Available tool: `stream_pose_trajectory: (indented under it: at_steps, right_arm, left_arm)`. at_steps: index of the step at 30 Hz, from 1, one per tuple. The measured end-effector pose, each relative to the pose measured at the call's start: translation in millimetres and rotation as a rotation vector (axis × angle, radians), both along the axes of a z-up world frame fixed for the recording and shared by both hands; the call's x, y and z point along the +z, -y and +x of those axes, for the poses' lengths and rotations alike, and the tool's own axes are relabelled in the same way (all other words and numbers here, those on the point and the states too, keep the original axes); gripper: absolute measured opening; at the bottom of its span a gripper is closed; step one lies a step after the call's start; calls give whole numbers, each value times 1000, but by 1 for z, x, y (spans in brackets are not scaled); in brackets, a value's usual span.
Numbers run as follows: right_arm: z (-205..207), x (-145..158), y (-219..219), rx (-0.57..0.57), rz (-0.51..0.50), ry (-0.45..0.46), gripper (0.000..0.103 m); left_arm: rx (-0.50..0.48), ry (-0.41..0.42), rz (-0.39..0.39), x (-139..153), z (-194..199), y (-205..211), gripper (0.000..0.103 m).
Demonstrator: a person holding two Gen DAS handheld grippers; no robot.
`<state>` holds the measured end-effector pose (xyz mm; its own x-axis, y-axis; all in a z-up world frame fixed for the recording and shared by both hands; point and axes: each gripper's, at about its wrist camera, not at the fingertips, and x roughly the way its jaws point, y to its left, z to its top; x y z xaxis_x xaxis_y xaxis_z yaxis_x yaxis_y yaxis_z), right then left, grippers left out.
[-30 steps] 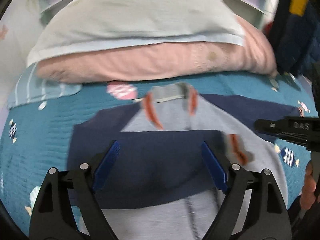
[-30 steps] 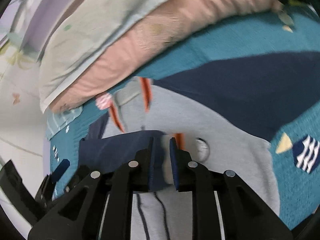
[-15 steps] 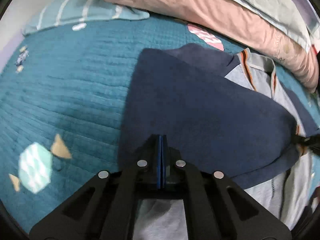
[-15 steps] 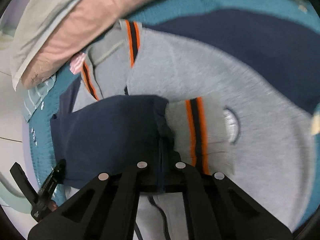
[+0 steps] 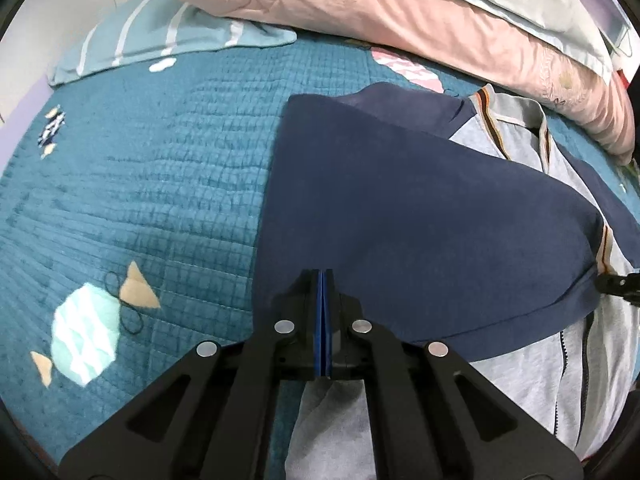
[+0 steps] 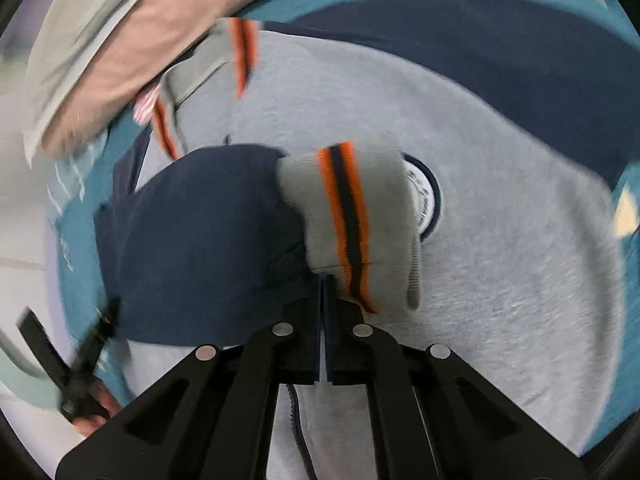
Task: Fold large clothes
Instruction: 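Lay the sleeve on the jacket front and open the left gripper, then grasp the other navy sleeve cuff with the right gripper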
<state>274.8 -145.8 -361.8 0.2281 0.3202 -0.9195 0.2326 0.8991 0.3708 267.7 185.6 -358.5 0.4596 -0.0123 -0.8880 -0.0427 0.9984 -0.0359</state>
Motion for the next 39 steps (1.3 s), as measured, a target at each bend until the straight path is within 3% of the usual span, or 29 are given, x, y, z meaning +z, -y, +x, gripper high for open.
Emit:
stream_pose_trajectory:
  at_steps: [3, 4, 5, 6, 7, 10, 14, 20, 24, 29, 39]
  right_arm:
    - [-3, 18, 1, -6, 29, 52, 9]
    - [-5, 25, 3, -11, 35, 60, 24]
    - [-6, 29, 6, -19, 34, 70, 38]
    - [-11, 38, 12, -44, 10, 100, 64]
    - [-15, 47, 19, -62, -14, 125, 78]
    - [-24, 66, 37, -98, -65, 170, 90]
    - [-35, 79, 67, -138, -76, 197, 92]
    - [-55, 80, 128, -211, -102, 194, 93]
    - [-71, 82, 170, -275, -106, 193, 93]
    - [-88, 89, 211, -321, -110, 262, 93]
    - [-89, 62, 345, -496, -159, 200, 93]
  left_arm:
    - [-9, 8, 9, 10, -4, 3, 3]
    - [-15, 12, 7, 16, -6, 6, 14]
    - [-21, 20, 5, 21, -8, 8, 35]
    - [-23, 35, 6, 26, -10, 10, 46]
    - [-30, 62, 9, 35, -13, 15, 53]
    - [-57, 91, 18, 51, -18, 34, 55]
    - [-95, 127, 3, 69, -20, 65, 66]
    - [-184, 154, 7, 83, -17, 134, 74]
    - [-226, 156, -17, 87, -9, 176, 74]
    - [-262, 162, -26, 88, -2, 224, 78]
    - [-334, 212, 12, 77, 14, 319, 78]
